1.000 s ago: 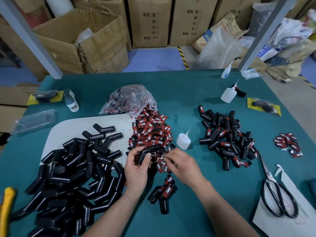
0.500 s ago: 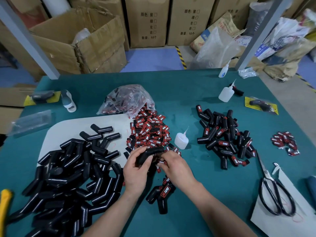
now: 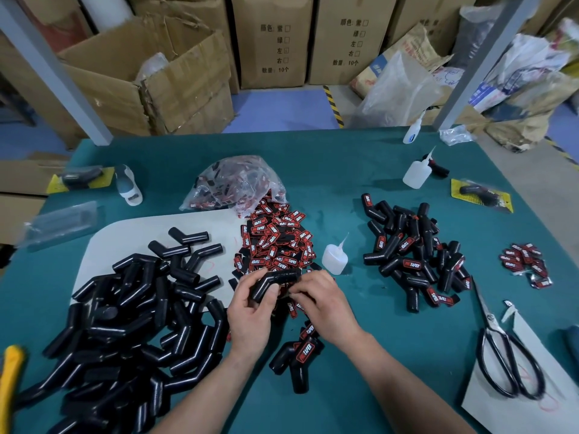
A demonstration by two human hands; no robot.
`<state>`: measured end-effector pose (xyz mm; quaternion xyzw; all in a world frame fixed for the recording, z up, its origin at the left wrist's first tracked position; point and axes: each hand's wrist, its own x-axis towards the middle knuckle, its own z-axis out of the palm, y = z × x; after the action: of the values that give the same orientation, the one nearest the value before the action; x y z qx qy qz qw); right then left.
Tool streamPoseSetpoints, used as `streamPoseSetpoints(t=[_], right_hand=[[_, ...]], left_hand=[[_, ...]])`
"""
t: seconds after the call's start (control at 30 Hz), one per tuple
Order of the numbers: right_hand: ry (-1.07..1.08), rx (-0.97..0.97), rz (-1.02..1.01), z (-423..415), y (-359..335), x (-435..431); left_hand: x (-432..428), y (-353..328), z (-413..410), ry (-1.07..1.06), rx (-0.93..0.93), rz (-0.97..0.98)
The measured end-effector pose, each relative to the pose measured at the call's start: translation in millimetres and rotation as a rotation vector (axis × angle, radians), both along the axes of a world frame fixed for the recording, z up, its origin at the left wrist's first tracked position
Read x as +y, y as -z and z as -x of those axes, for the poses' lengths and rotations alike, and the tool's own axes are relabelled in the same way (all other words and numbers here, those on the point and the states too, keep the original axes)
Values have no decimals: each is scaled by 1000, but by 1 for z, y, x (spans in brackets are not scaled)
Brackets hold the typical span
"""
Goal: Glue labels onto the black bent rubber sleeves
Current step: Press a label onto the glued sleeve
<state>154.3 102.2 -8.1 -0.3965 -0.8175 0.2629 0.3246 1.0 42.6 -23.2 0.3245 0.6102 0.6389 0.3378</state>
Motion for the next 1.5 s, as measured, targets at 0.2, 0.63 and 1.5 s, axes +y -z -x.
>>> streamPoseSetpoints(t=[0.2,0.63,1.5], right_hand=[[50,-5,92,2,7,2],[85,-50,15,-1,5,4],[127,383,-181,3,4,-1]], left_hand=[[0,0,3,-38,-48,-1],[-3,1,-2,-41,70,-92],[-1,6,-4,153,221,-77]])
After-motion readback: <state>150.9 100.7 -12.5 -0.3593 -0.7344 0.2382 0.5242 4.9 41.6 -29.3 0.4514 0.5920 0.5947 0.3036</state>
